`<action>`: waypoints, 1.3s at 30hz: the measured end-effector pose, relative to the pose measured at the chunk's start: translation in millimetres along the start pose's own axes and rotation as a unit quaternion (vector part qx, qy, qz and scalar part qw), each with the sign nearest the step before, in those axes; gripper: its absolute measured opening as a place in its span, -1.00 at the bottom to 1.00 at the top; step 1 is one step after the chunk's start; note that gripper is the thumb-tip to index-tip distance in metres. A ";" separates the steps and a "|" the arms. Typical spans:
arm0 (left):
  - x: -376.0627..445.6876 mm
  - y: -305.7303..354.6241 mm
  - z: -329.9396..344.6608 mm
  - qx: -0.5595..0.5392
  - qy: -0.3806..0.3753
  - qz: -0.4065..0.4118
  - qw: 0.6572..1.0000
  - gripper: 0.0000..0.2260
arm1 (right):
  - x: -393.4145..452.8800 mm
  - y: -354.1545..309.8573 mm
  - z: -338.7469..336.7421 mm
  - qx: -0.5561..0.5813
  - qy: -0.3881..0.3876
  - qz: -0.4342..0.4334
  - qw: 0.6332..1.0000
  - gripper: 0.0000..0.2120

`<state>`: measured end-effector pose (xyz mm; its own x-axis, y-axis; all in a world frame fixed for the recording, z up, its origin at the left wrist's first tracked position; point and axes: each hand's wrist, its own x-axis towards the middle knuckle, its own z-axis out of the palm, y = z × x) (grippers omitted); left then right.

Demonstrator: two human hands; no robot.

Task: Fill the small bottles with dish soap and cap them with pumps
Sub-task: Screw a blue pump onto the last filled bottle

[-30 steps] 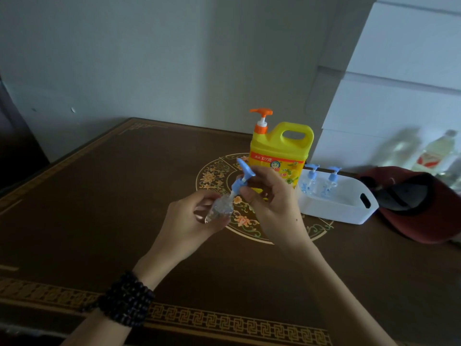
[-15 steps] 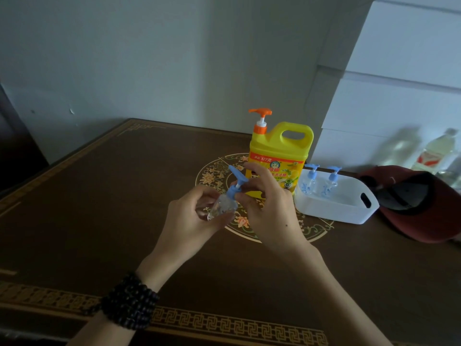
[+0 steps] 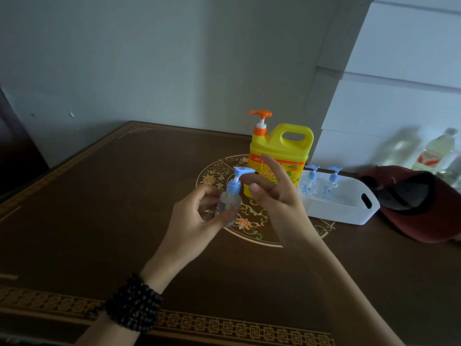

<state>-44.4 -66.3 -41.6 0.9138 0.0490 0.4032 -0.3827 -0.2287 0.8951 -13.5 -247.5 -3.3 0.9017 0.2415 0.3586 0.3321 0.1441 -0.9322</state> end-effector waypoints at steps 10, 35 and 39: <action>1.5 6.1 3.1 0.012 -0.028 0.016 0.999 -0.62 | 4.2 1.3 5.5 -0.063 -0.010 -0.022 0.998 -0.59; 2.9 11.5 6.2 0.084 0.013 0.035 0.996 -0.65 | 4.1 9.2 -1.2 -0.090 -0.006 -0.027 0.996 -0.87; 4.7 7.7 2.4 0.089 -0.001 0.019 0.996 -0.61 | 3.0 7.0 -3.1 -0.120 -0.019 -0.042 0.992 -0.85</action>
<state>-42.7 -70.1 -33.2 0.8997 0.0350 0.4350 -0.3866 -0.3987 0.8316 -7.6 -248.7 -8.8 0.8582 0.2751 0.4334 0.4666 -0.0662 -0.8820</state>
